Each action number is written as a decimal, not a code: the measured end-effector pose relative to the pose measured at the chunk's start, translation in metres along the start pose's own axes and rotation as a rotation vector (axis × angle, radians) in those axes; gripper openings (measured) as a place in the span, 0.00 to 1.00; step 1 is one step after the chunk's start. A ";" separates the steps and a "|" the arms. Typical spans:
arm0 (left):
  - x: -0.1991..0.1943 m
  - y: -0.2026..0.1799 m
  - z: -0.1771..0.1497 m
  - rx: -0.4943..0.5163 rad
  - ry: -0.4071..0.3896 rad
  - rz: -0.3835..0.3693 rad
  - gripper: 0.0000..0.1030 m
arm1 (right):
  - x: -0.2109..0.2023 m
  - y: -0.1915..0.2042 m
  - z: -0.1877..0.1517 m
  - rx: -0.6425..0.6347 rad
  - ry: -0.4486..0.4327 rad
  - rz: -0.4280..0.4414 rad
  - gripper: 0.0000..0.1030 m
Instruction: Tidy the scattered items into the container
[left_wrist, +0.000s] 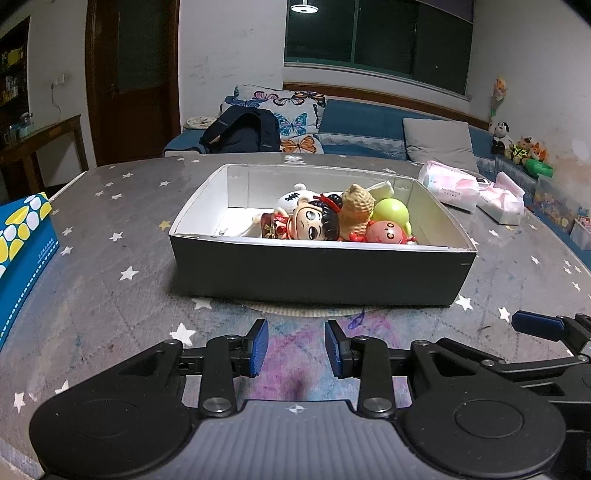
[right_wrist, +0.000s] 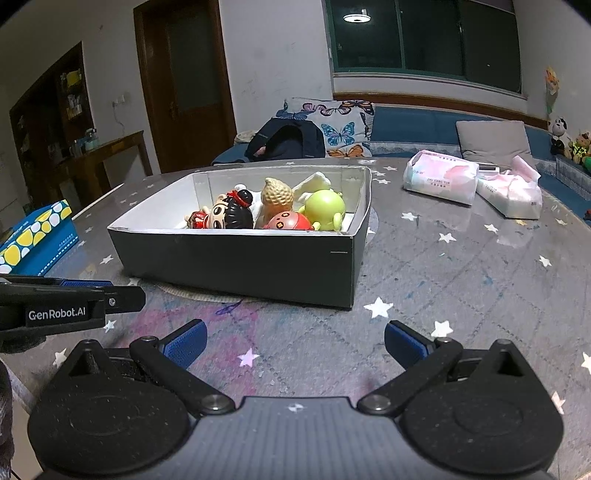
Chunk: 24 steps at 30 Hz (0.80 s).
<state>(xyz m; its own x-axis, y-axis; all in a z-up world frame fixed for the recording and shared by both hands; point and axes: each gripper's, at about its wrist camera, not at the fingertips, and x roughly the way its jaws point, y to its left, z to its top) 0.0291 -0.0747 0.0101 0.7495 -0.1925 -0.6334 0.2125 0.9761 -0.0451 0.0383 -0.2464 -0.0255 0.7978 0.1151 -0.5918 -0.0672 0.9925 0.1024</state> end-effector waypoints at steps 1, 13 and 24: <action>0.000 0.000 -0.001 0.002 0.000 0.000 0.34 | 0.000 0.000 0.000 -0.001 0.000 -0.003 1.00; -0.006 -0.002 -0.008 0.003 0.001 0.010 0.34 | -0.004 0.002 -0.005 -0.005 0.005 -0.008 1.00; -0.010 -0.003 -0.011 -0.001 -0.001 0.011 0.34 | -0.011 0.006 -0.008 -0.011 -0.007 -0.001 1.00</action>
<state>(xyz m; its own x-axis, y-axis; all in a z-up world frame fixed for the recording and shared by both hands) 0.0141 -0.0741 0.0083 0.7527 -0.1817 -0.6328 0.2035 0.9783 -0.0389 0.0247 -0.2417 -0.0245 0.8020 0.1137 -0.5864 -0.0731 0.9930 0.0926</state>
